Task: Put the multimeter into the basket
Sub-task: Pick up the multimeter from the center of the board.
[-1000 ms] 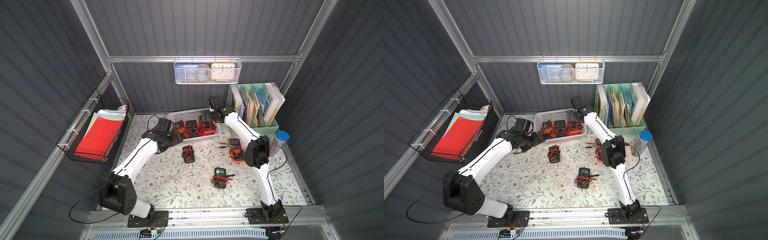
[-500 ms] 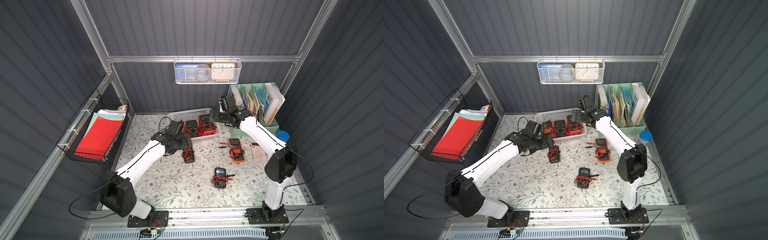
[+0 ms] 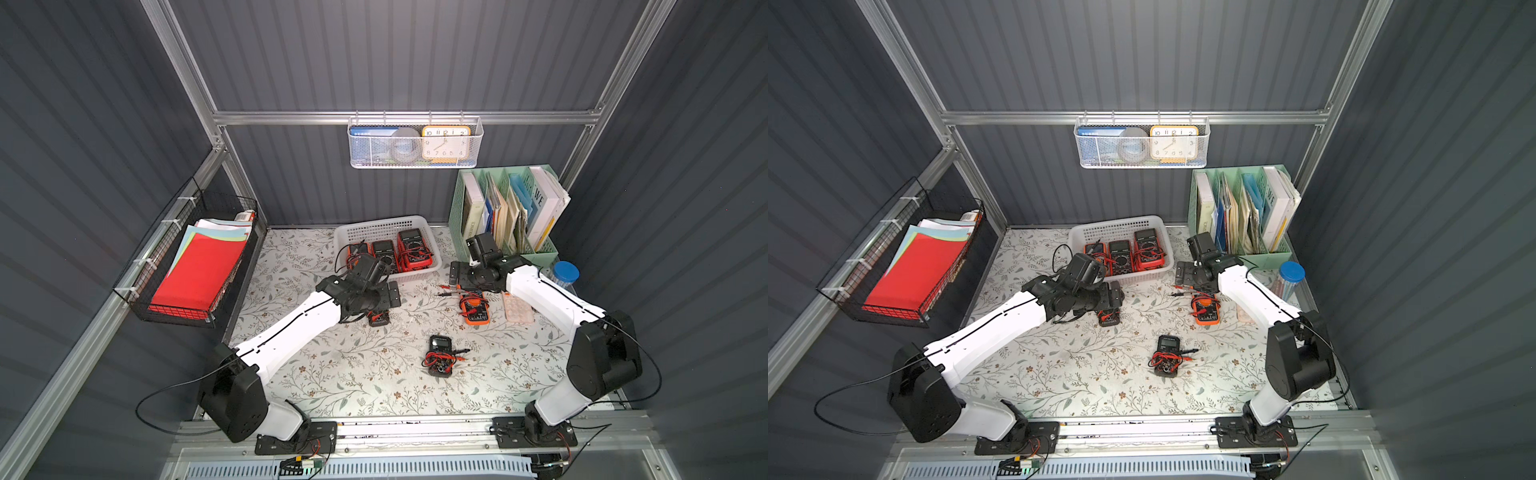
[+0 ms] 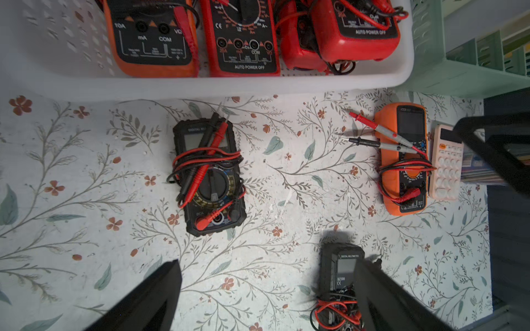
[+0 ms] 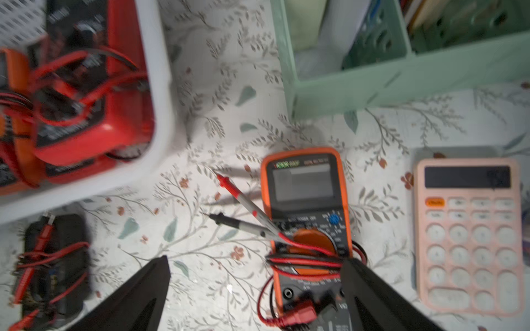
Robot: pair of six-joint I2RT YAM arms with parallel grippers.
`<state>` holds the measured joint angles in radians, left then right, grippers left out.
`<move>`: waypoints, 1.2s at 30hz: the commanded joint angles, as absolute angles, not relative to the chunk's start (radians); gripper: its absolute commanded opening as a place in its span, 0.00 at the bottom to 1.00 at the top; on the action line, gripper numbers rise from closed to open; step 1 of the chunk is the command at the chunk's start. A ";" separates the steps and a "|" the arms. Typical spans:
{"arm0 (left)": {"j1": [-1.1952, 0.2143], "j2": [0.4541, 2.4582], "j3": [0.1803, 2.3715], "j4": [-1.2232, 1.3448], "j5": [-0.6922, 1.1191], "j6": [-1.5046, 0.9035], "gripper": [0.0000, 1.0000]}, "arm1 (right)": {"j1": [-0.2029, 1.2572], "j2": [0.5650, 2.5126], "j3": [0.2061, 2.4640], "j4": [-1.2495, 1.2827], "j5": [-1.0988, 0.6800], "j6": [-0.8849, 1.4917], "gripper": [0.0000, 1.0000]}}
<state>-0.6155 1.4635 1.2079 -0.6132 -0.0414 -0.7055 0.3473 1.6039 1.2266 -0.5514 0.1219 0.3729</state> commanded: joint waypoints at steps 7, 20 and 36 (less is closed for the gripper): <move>-0.656 1.542 1.218 -0.563 -0.026 -0.735 0.99 | 0.325 1.603 1.140 -0.604 0.142 0.351 0.99; -0.688 1.606 1.255 -0.538 -0.001 -0.742 0.99 | 0.298 1.709 1.118 -0.596 0.137 0.348 0.99; -0.693 1.620 1.261 -0.533 -0.001 -0.743 0.99 | 0.282 1.785 1.115 -0.568 0.080 0.367 0.99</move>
